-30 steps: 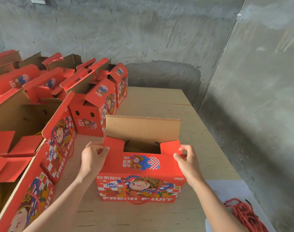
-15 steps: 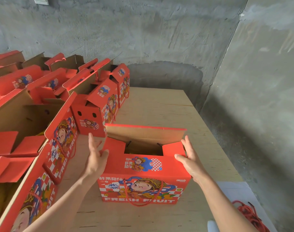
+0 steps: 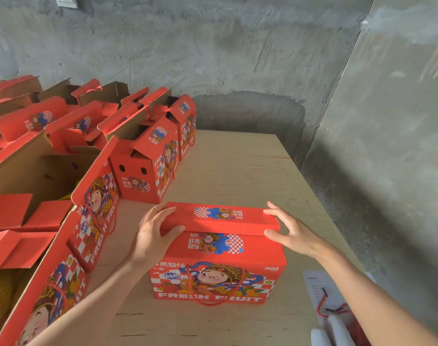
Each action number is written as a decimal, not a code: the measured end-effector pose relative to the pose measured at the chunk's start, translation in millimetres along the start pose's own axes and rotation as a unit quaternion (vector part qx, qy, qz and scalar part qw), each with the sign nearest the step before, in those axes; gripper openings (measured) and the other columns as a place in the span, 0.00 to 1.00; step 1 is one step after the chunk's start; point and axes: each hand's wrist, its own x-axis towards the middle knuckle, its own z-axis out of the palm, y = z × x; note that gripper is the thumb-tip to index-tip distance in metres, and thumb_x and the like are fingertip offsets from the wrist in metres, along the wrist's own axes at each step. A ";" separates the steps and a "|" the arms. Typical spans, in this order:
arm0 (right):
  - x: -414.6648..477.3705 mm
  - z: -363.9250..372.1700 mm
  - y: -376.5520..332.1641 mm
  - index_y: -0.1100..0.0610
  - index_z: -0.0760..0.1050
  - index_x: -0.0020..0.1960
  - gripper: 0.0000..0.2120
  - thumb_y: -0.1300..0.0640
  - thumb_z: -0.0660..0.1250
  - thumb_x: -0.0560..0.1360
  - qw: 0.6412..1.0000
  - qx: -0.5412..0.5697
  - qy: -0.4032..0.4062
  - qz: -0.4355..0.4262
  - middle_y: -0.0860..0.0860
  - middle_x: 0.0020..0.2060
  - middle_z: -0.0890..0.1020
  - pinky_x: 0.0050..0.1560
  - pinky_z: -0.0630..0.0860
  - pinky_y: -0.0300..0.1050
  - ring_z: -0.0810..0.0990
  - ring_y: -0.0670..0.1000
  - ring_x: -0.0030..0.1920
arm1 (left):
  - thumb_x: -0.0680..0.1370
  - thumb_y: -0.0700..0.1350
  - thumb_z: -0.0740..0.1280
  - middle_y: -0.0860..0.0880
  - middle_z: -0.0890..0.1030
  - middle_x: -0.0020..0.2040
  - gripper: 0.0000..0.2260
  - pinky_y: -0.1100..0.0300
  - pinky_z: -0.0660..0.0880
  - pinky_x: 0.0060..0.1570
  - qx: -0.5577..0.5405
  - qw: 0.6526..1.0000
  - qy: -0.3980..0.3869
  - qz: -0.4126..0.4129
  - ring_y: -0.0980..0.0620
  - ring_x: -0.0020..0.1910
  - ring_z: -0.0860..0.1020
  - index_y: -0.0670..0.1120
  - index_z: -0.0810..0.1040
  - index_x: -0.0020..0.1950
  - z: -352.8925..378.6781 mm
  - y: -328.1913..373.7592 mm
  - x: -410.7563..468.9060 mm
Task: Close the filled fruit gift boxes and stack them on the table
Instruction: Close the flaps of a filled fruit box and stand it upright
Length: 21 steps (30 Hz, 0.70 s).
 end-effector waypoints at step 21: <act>1.9 13.4 5.1 0.37 0.64 0.70 0.19 0.49 0.57 0.81 0.992 -0.096 0.063 -0.045 0.39 0.74 0.57 0.67 0.63 0.42 0.59 0.40 0.72 | 0.74 0.68 0.51 0.49 0.59 0.72 0.32 0.47 0.61 0.69 0.331 0.906 -0.260 0.048 0.48 0.71 0.56 0.59 0.51 0.76 -8.3 3.1 49.8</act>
